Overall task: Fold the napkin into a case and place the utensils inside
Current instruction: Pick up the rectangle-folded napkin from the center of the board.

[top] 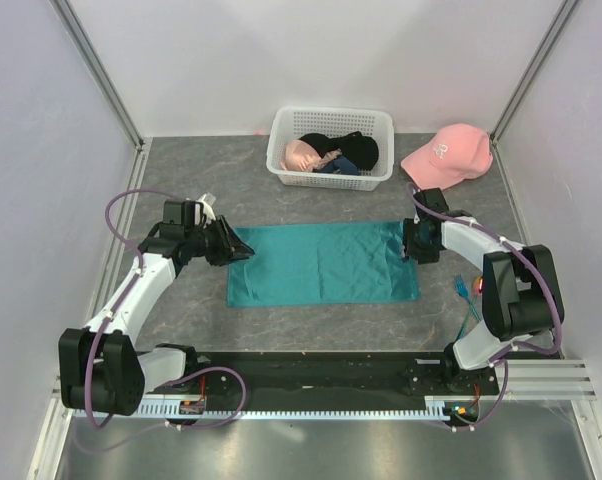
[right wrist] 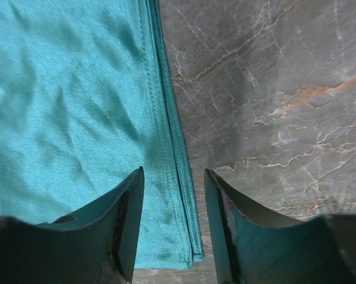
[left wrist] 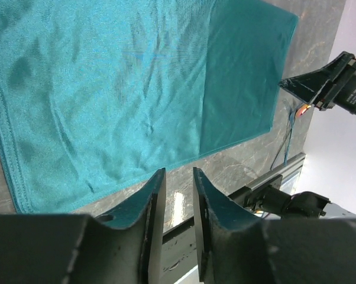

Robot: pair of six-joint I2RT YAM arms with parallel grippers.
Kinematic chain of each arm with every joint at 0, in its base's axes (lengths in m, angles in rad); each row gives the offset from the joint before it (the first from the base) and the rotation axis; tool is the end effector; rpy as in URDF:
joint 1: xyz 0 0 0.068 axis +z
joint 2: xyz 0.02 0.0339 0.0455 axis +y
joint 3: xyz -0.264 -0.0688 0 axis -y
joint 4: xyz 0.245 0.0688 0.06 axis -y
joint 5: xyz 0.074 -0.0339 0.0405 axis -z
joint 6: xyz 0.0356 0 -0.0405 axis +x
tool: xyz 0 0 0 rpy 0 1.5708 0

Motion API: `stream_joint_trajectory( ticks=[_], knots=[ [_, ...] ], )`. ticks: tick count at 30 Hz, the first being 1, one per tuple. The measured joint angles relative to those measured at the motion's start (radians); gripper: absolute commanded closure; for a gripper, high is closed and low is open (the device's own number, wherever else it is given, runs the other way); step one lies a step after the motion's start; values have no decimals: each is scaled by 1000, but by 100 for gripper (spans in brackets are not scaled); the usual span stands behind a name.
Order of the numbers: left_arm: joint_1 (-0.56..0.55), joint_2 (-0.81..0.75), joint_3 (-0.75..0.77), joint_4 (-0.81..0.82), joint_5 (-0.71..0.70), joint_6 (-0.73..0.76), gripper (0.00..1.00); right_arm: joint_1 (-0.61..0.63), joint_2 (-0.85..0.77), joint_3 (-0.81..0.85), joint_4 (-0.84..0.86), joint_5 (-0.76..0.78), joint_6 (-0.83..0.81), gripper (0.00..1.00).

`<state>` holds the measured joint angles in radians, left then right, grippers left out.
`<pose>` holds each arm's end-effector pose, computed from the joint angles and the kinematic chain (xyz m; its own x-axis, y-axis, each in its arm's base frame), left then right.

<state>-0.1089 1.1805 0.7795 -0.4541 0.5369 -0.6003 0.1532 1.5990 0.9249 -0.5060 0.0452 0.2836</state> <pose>0.2338 -0.0439 0.2383 -0.8602 -0.3942 -0.3234 -0.0714 0.7211 -0.6891 0.2948 0.0439 0.1700 -0.9152 0.1415 -0.3773 0.1257 0.9898 0.0665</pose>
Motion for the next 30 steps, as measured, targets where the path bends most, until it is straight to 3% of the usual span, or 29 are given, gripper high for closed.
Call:
stream_joint_trajectory(
  ticks=[15,22,30],
  knots=[
    [0,-5,-1,8,23,10,51,17,25,-15,16,29,8,60],
    [0,-3,-1,8,23,13,50,31,32,-12,24,36,10,69],
    [0,-1,-1,8,26,14,50,33,32,-12,39,12,8,91]
  ],
)
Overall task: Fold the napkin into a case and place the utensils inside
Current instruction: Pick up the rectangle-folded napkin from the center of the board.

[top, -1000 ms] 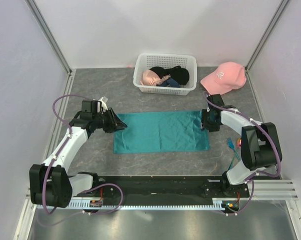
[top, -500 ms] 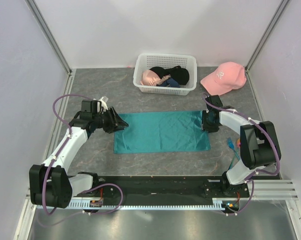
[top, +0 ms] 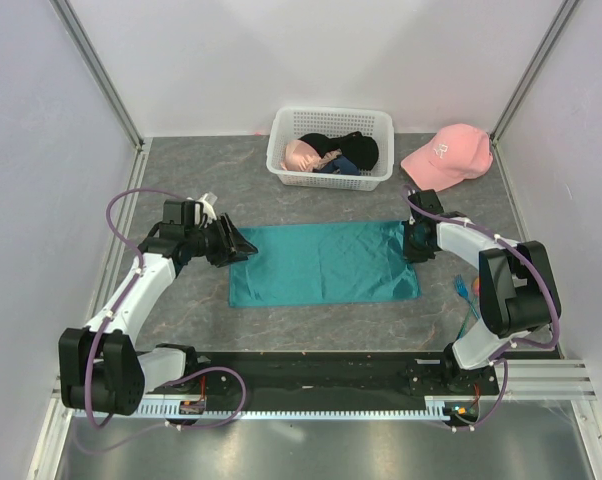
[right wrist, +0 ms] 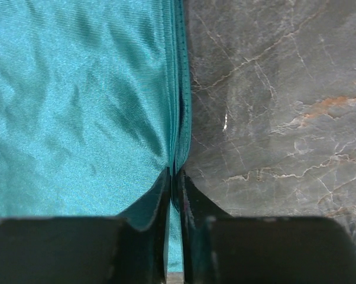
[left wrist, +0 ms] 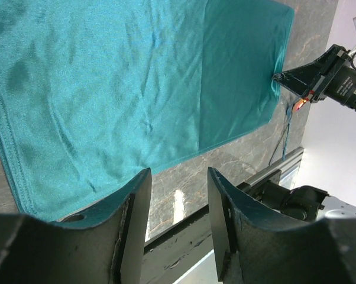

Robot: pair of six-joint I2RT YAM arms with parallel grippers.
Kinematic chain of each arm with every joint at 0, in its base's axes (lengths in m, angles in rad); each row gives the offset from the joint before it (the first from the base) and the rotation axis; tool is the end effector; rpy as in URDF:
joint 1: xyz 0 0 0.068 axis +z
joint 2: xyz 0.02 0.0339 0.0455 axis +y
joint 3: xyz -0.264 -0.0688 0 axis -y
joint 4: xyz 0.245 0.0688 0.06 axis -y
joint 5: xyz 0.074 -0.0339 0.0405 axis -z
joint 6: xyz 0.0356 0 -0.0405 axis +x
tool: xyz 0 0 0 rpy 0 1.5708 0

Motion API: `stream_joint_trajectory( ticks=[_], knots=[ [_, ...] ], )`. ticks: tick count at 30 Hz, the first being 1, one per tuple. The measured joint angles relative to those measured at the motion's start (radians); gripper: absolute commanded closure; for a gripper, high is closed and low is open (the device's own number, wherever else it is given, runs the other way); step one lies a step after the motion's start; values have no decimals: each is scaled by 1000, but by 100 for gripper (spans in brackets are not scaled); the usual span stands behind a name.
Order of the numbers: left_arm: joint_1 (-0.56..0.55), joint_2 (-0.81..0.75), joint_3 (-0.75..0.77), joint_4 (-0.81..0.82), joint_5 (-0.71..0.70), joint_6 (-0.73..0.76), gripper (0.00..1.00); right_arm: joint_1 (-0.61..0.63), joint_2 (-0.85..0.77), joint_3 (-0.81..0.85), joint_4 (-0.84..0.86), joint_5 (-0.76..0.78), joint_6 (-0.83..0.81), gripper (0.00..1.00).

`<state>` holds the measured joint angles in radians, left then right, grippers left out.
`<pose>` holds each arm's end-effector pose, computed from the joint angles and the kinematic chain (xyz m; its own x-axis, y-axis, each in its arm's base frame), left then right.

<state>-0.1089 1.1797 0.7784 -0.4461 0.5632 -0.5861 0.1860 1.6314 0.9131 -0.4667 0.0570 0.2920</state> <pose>0.2338 -0.0447 0.2391 -0.8659 -0.3758 -0.3301 -0.0429 0.7133 -0.6995 0.2963 0.0537 0.1595 -0.9191 0.1195 -0.3756 0.1055 0.9927 0.0578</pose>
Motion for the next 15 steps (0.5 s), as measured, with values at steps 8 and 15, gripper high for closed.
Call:
stream_joint_trajectory(
  ticks=[8,15],
  knots=[
    [-26,23,0,14,14,0,50,0,-10,-3,7,-16,8,100],
    [-196,134,0,98,-20,-24,56,-5,-103,-16,-20,-15,29,100]
  ],
)
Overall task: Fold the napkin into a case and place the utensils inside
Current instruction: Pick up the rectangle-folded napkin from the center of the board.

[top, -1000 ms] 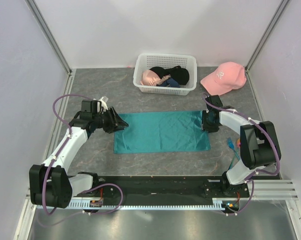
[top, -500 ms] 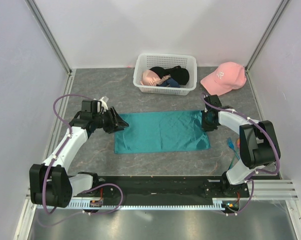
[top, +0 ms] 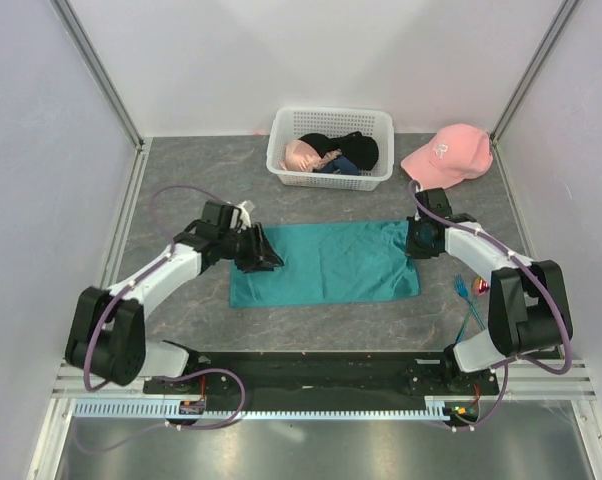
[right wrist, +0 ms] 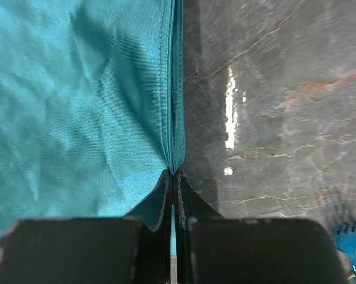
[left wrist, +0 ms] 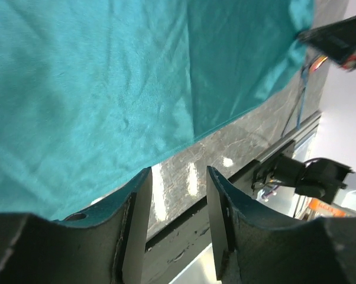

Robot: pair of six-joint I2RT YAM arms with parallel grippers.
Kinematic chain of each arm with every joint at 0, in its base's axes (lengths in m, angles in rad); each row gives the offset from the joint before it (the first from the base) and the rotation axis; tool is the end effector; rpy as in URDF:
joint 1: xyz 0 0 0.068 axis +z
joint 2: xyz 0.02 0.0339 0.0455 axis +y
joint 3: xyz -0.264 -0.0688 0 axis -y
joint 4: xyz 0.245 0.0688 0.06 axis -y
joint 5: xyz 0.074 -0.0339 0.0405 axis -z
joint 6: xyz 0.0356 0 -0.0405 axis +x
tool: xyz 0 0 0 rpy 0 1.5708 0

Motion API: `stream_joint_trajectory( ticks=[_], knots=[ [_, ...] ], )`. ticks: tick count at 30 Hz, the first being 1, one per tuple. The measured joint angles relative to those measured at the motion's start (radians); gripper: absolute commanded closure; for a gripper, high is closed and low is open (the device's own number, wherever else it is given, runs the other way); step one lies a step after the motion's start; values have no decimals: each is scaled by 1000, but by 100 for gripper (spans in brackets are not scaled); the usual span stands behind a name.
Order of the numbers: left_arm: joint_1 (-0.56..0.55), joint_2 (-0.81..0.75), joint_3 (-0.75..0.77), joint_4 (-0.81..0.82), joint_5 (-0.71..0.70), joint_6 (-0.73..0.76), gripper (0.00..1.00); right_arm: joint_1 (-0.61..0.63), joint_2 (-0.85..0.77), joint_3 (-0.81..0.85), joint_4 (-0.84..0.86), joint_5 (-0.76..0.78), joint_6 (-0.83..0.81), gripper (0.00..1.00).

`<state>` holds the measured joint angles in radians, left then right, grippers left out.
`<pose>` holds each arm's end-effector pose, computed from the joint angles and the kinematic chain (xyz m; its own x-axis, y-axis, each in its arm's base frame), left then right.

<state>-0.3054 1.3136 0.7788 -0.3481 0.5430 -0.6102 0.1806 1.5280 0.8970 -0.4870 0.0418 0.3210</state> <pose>0.2430 -0.0959 0.2149 -0.9307 -0.2210 -0.2916 0.0452 0.7215 -0.6910 0.2854 0.0506 0.1826 -0.8904 0.1579 -0.4270 0.1259 0.9867 0.1024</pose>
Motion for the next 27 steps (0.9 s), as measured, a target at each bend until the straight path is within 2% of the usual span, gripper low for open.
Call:
stream_joint_trajectory(
  ticks=[4,14,19,27],
  knots=[
    [-87,136,24,59,-26,-40,66,-21,-44,-1,-3,0,-3,100],
    [-235,451,230,188,-68,-156,74,-33,-81,-1,-15,-12,-23,100],
    [-270,544,298,223,-88,-185,77,-33,-100,1,-17,-52,-27,100],
    [-279,632,325,225,-103,-210,78,-18,-119,57,-28,-117,-26,100]
  ],
)
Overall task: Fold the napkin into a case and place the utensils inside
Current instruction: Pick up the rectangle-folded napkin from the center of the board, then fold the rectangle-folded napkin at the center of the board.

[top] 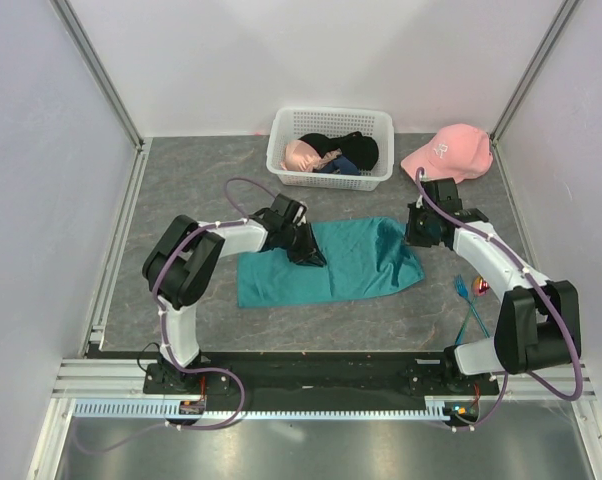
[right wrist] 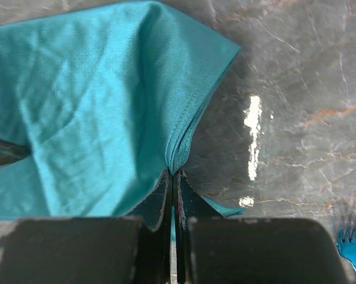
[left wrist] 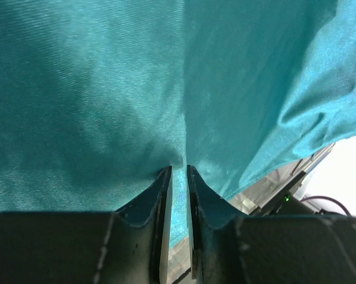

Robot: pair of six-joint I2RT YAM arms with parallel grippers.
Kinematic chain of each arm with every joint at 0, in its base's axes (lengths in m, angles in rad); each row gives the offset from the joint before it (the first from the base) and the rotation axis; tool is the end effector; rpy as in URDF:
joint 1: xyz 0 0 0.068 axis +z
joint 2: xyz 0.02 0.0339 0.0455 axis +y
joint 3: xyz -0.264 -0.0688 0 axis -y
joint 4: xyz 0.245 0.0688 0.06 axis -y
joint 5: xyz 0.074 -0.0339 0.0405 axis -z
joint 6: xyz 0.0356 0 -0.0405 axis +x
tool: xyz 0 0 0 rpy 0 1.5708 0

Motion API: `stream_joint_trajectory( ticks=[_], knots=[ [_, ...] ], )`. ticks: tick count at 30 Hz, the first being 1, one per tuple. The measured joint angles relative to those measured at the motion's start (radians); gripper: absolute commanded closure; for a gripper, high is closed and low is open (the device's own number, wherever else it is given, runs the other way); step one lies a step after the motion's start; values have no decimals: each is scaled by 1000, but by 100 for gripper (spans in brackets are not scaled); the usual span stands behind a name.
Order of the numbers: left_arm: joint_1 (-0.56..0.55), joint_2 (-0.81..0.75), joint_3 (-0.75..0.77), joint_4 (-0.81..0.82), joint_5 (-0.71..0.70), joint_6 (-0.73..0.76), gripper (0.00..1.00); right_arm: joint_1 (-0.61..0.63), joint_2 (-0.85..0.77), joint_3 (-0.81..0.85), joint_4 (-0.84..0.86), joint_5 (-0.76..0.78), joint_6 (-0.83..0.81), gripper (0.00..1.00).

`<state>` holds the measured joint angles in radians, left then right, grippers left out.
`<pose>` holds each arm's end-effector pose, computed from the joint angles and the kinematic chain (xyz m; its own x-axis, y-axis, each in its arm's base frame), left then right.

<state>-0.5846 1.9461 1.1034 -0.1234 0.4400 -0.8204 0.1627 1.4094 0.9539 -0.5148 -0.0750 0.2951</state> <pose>0.3127 -0.2251 0.1288 -0.9807 -0.1445 -0.1314 -0.0236 0.7555 -0.6548 0.2817 0.0489 0.2298 -0.8381 0.1563 -0.5226 0.0423 0.9738 0.2235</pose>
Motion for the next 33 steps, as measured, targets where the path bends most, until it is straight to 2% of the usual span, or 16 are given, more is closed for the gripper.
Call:
stream_joint_trajectory(
  ticks=[9,21,27,33],
  knots=[
    [-28,37,29,38,-3,-28,80,42,-13,31,-7,-34,12,100],
    [-62,43,32,71,-10,-50,80,281,33,180,11,-51,98,100],
    [-34,-110,-79,30,-23,-50,82,302,60,209,11,-51,109,100],
    [108,-384,-271,-5,-43,-45,84,351,76,251,6,-47,110,100]
  ],
)
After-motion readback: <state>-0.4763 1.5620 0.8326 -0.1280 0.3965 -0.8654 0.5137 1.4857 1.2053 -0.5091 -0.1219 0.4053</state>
